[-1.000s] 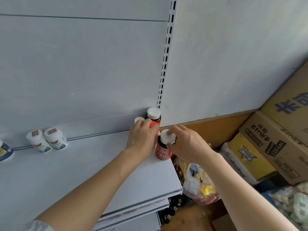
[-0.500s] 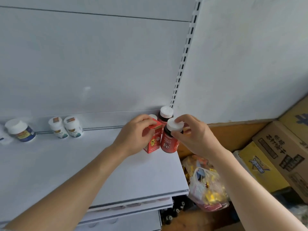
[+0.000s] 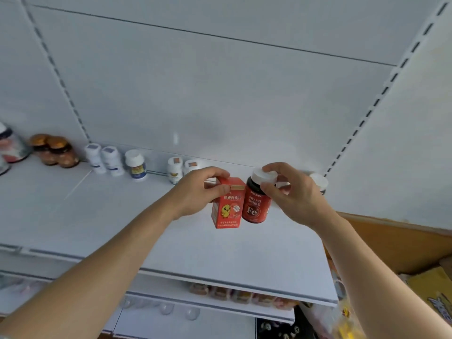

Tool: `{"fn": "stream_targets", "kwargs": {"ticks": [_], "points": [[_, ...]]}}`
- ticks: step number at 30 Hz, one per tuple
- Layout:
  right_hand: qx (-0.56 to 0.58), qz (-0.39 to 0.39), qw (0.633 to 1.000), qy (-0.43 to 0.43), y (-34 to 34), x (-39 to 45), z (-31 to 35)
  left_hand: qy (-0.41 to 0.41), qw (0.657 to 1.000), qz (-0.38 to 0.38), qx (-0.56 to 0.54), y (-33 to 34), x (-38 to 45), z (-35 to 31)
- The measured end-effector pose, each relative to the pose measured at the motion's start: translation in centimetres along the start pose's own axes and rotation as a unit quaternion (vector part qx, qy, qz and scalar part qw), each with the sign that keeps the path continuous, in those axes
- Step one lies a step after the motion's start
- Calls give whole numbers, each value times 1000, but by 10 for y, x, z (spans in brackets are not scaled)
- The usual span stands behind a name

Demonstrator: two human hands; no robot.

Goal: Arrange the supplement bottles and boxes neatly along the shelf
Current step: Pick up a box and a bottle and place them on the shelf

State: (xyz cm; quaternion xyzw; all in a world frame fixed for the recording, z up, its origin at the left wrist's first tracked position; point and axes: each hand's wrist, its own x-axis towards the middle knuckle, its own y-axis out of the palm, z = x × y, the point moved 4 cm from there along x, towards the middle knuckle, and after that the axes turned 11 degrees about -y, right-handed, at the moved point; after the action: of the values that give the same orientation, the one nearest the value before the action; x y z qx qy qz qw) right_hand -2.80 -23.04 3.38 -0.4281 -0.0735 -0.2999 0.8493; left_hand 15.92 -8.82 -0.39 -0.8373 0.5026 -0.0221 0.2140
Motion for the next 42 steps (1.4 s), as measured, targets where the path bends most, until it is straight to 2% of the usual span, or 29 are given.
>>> {"fn": "stream_targets", "kwargs": {"ticks": [4, 10, 14, 22, 31, 42], "points": [[17, 13, 1000, -21, 36, 18, 46, -3, 1000, 7, 0, -47, -29, 22], [36, 31, 997, -59, 111, 42, 125, 3, 998, -31, 59, -138, -86, 54], [49, 40, 995, -76, 171, 55, 174, -4, 996, -66, 51, -201, -122, 88], [80, 111, 982, -128, 278, 108, 262, -27, 990, -140, 13, -316, -181, 153], [108, 152, 965, -183, 395, 205, 331, -65, 973, -217, 45, -449, -200, 203], [71, 227, 944, -230, 508, 282, 409, -96, 969, -210, 93, -589, -208, 256]]}}
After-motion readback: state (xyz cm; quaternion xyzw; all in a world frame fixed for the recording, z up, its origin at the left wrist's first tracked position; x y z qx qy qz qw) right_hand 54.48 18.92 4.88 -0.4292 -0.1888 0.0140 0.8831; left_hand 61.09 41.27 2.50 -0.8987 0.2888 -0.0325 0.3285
